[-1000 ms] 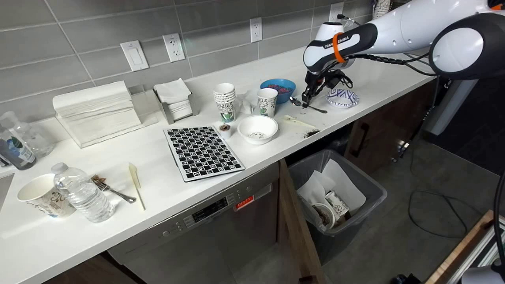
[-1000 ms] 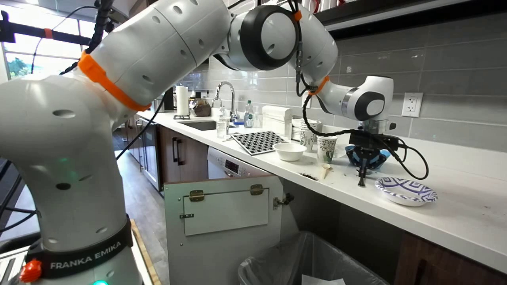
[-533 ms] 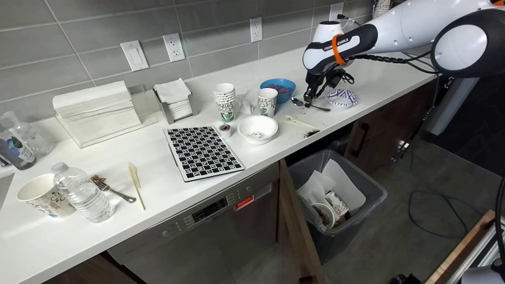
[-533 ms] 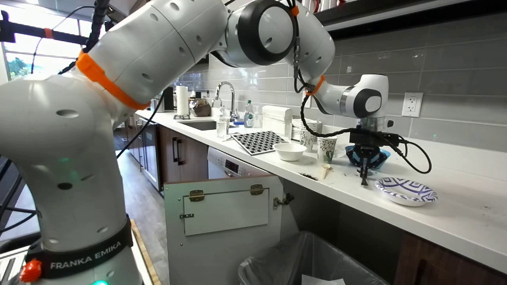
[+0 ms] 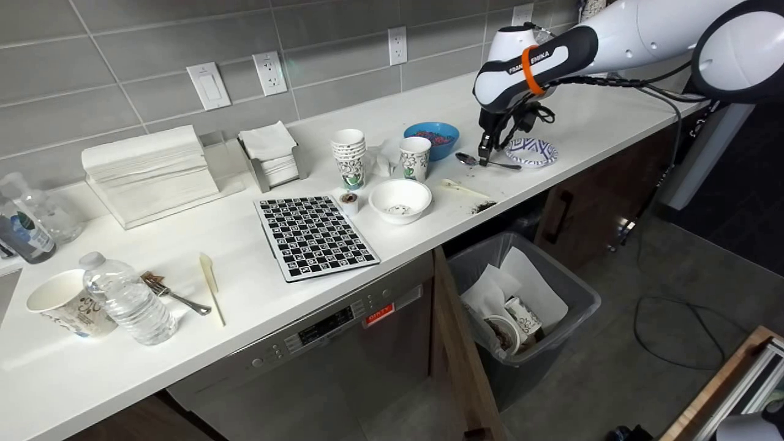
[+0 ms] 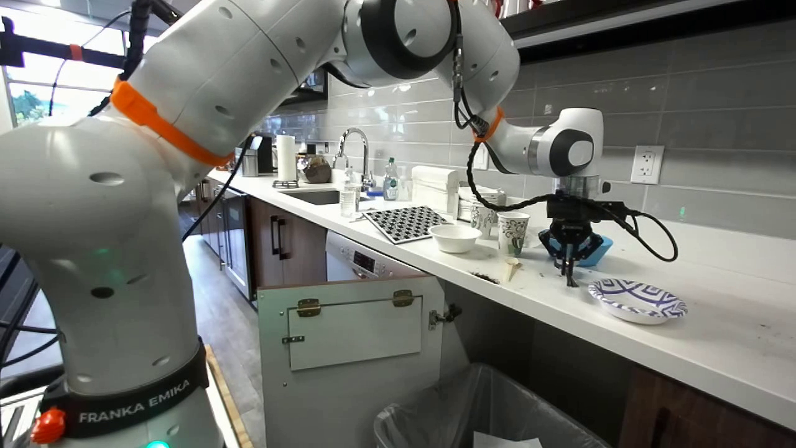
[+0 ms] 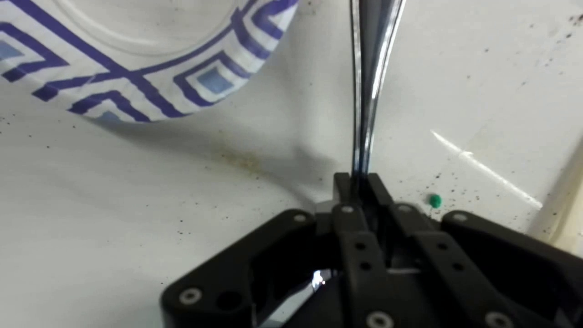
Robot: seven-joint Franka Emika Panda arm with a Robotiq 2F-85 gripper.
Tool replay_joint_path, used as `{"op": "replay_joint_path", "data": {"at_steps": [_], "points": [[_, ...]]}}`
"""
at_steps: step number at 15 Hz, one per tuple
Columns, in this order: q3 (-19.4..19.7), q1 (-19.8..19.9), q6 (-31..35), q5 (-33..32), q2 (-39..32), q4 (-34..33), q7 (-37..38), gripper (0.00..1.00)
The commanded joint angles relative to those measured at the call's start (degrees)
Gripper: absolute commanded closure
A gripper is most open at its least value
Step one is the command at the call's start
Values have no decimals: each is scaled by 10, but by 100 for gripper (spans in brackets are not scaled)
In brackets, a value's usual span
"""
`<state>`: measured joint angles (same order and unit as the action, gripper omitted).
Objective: Pick up some cereal from the blue bowl and place it on the silver spoon then pour the cereal from the spoon into the bin.
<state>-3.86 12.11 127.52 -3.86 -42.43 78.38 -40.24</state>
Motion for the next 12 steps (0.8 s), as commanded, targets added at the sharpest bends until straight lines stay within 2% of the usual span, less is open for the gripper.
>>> {"op": "replay_joint_path", "data": {"at_steps": [1,8,12], "points": [[6,-5,22,-11,52,76,-22,98],[20,-25,67,-57,127,195,-23,98],[16,-25,102,-61,169,262,-40,98]]}}
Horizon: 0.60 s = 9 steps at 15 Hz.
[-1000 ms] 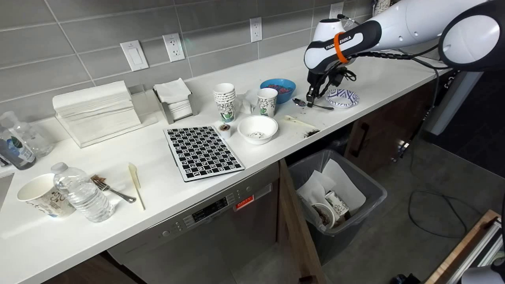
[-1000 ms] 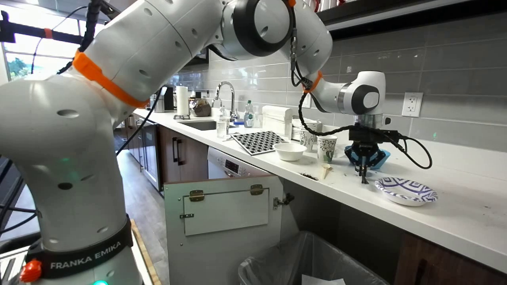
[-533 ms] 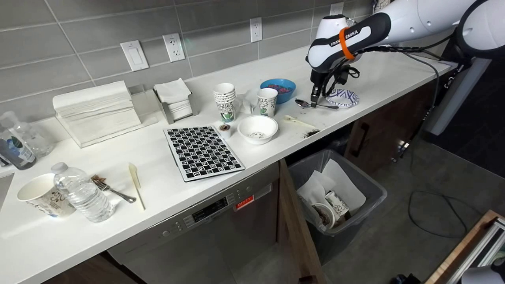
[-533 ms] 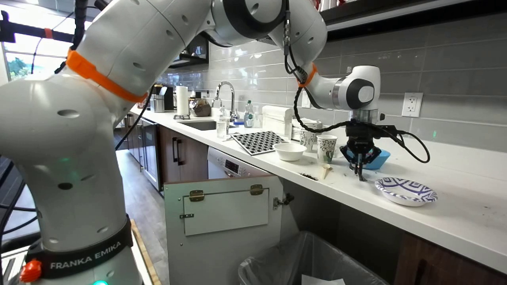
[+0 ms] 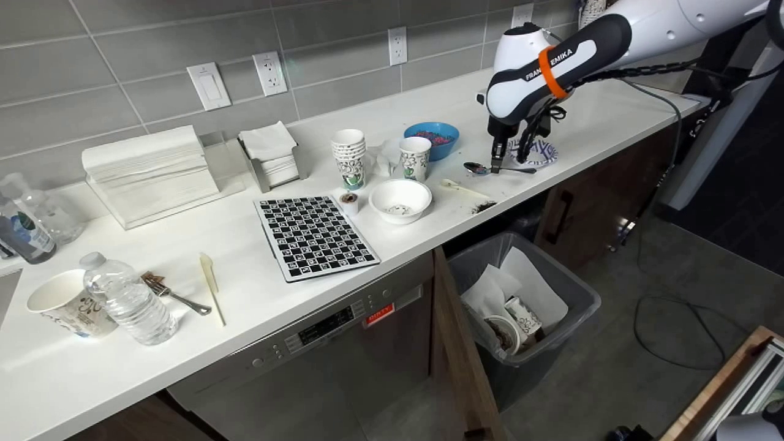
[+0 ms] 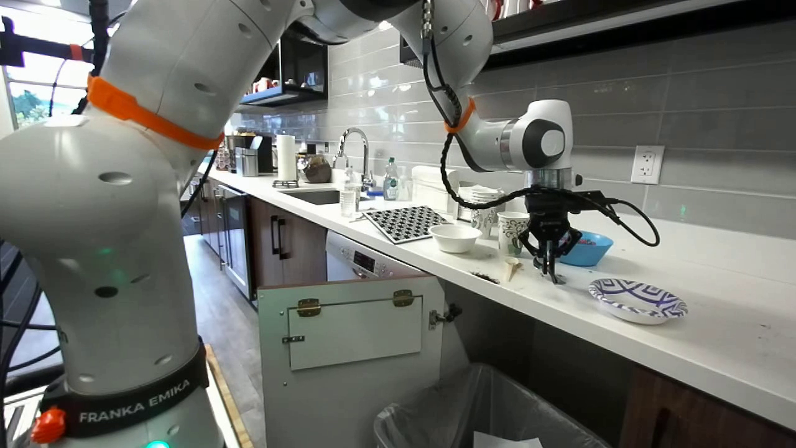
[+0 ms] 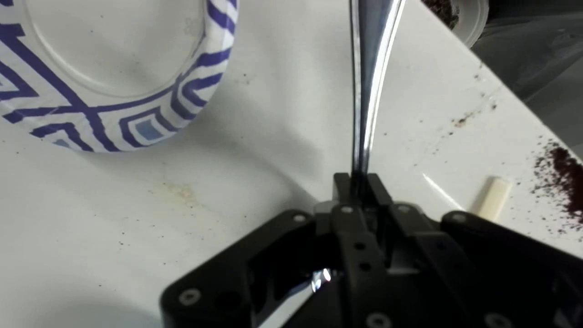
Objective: Pick up some cereal from the blue bowl and place it on the silver spoon then pour the cereal from the spoon into the bin.
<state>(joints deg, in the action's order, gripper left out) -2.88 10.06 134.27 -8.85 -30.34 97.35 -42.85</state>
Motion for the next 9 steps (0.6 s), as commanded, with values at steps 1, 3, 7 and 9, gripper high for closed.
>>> {"op": "replay_joint_path", "data": {"at_steps": [1,3,7,9], "points": [[6,-4,43,-11,58,88,-19,98],[6,-2,55,-10,78,116,-34,98],[17,-9,46,-25,113,158,-51,98],[23,-14,36,-41,124,171,-55,98]]}}
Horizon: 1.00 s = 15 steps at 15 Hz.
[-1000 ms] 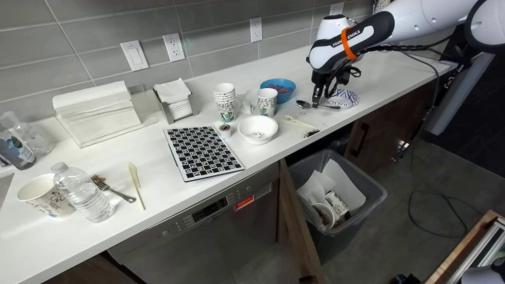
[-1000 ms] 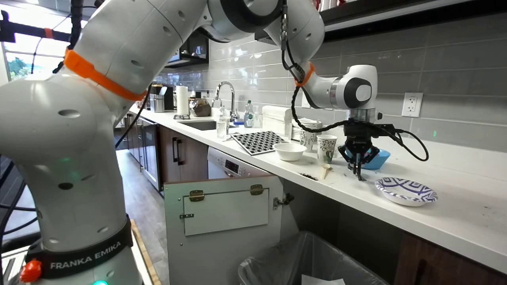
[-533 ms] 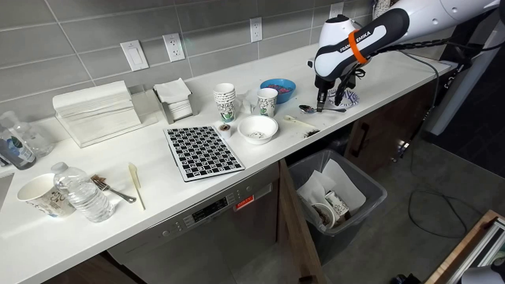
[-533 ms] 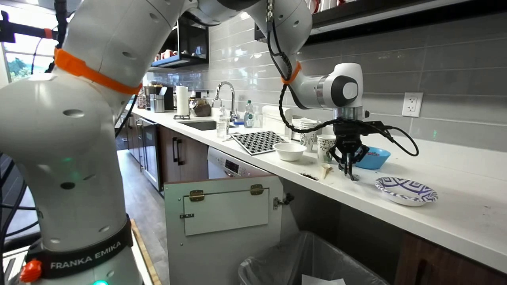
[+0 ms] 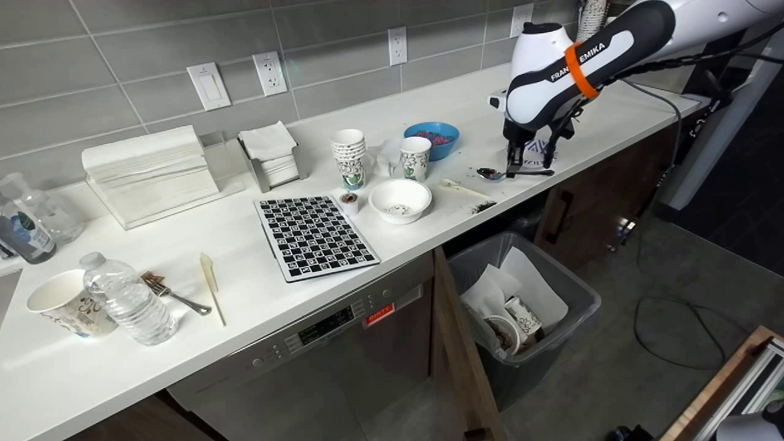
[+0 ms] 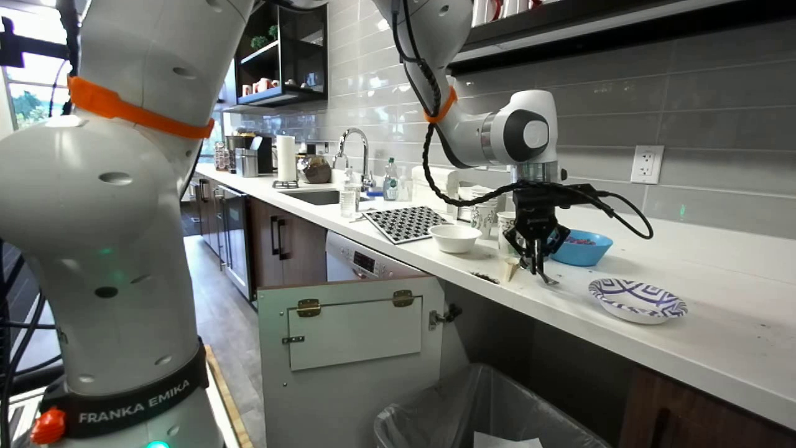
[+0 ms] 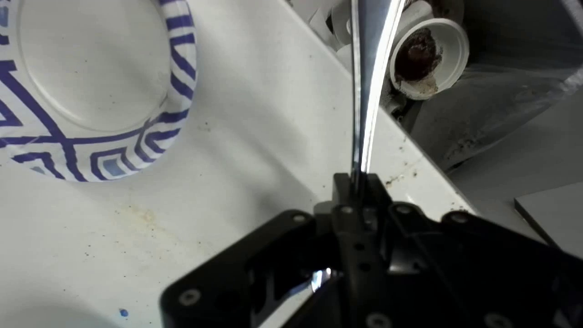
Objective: Pick up some cereal from the blue bowl and place it on the silver spoon then pour the cereal from the spoon into the bin.
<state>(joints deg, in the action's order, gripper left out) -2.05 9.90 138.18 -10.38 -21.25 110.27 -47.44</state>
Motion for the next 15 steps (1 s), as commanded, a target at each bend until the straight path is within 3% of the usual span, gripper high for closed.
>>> {"op": "replay_joint_path", "data": {"at_steps": [1,6,15], "points": [[15,-13,-7,-29,37,46,-14,98],[21,-22,-37,-54,34,51,-33,98],[39,-58,-121,-154,33,49,4,98]]}}
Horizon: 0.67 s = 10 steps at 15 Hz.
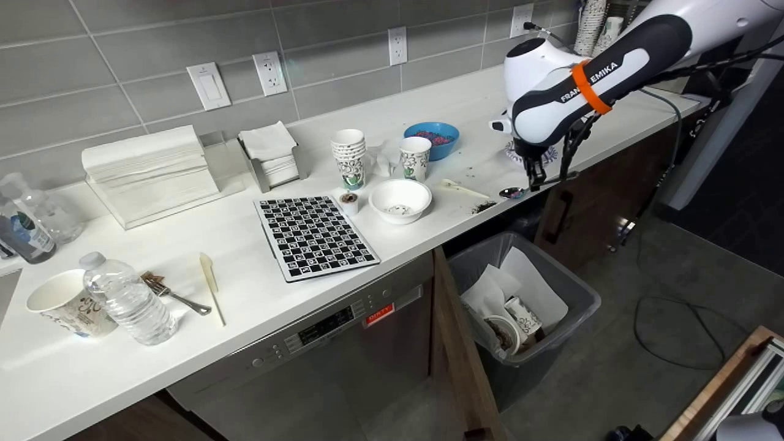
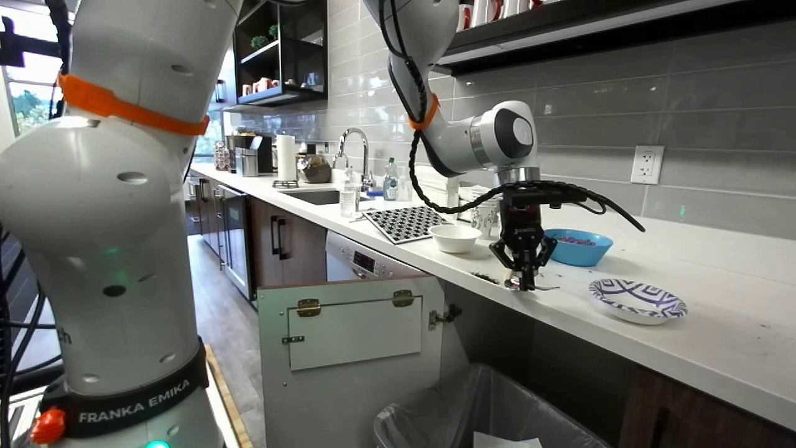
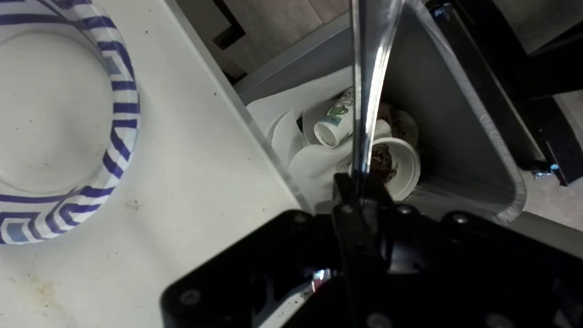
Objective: Pick up some cereal from the blue bowl and place it on the silver spoon then pour the cereal from the spoon into the bin.
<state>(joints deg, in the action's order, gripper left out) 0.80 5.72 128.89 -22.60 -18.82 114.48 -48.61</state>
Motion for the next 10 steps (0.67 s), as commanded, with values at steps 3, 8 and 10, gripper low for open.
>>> {"op": "replay_joint_path", "data": {"at_steps": [3,8,10], "points": [[10,-23,-50,-52,7,4,21,98],[8,-36,-121,-78,7,-3,39,98],[6,-40,-152,-82,7,-6,42,98]]}}
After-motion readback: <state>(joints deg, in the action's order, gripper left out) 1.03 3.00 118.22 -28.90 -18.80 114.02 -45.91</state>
